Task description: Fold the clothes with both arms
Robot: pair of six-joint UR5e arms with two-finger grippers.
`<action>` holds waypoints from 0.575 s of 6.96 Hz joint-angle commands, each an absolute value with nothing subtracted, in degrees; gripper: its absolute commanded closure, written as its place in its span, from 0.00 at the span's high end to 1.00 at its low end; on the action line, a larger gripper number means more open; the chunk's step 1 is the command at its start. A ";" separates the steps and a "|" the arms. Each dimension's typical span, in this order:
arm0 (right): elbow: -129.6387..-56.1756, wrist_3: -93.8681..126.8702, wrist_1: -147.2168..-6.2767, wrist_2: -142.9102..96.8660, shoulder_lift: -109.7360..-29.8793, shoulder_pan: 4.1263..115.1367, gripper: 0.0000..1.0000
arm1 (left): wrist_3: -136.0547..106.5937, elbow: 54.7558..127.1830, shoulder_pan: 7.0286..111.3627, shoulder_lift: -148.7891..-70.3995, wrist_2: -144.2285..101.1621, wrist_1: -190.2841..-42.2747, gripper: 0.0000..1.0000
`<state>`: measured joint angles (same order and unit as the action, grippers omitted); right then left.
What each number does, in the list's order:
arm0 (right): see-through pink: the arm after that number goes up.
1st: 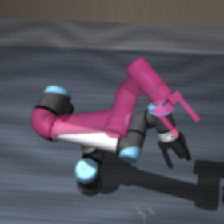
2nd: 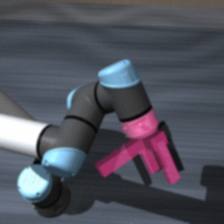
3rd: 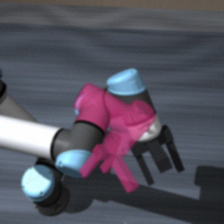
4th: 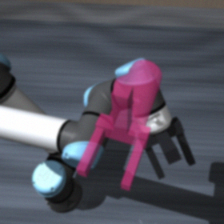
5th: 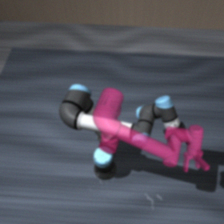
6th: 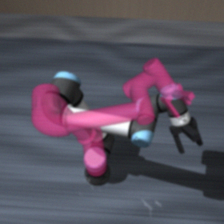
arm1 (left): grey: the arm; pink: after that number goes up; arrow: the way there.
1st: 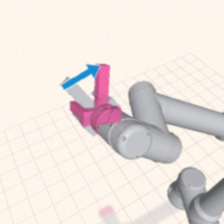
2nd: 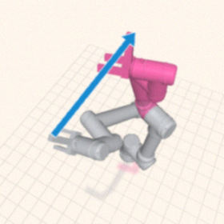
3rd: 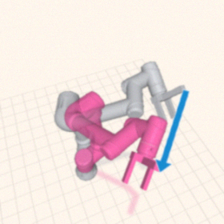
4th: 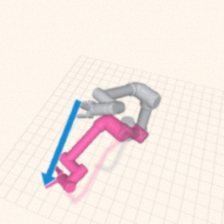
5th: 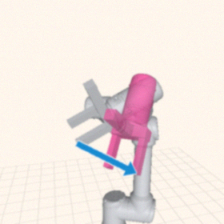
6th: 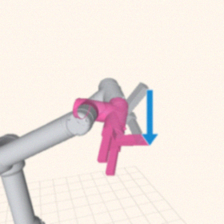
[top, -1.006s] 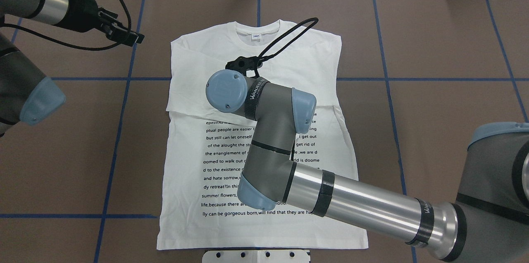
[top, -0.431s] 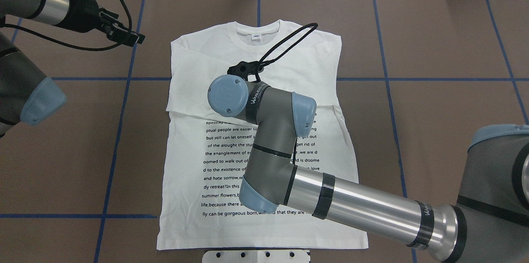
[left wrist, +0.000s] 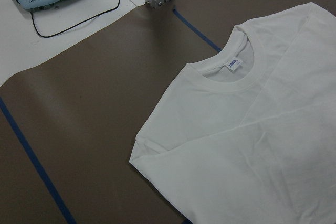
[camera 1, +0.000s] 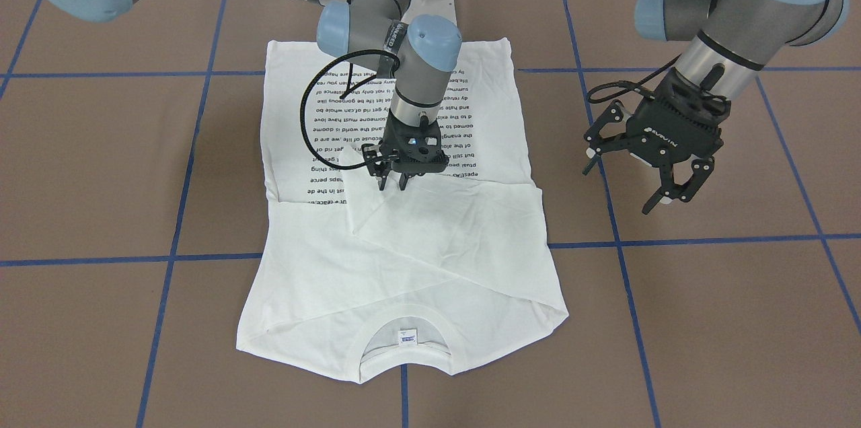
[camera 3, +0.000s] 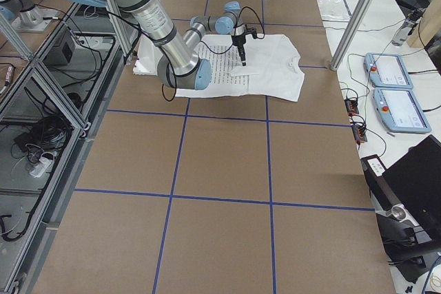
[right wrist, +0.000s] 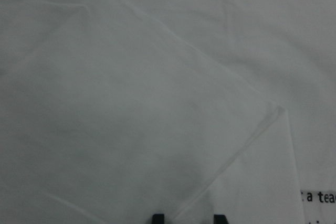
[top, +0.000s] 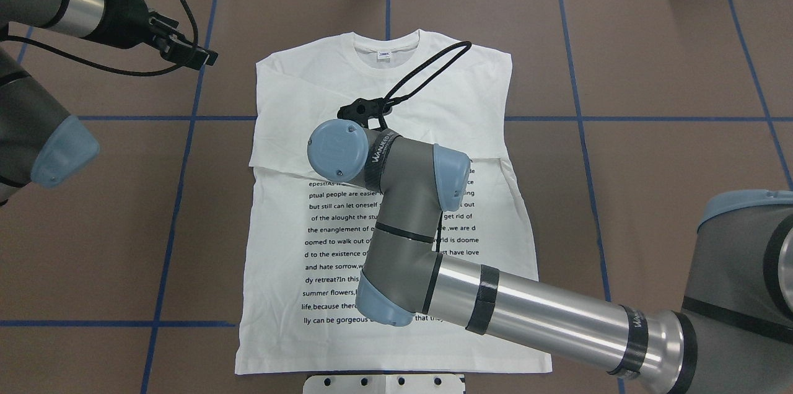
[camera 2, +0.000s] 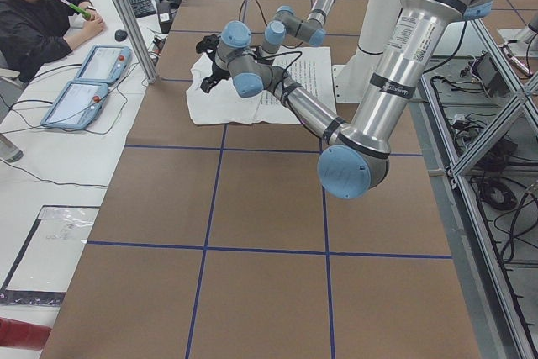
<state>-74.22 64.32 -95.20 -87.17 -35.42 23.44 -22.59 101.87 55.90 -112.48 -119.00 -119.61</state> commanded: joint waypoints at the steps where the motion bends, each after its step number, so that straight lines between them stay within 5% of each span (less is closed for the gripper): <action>1: -74.53 64.51 -95.62 -87.27 -35.68 23.38 0.00 | -22.59 101.87 55.90 -112.33 -119.00 -119.71 1.00; 4: -77.33 64.34 -99.12 -87.62 -36.21 25.13 0.00 | -22.76 101.87 55.90 -112.32 -119.00 -119.71 1.00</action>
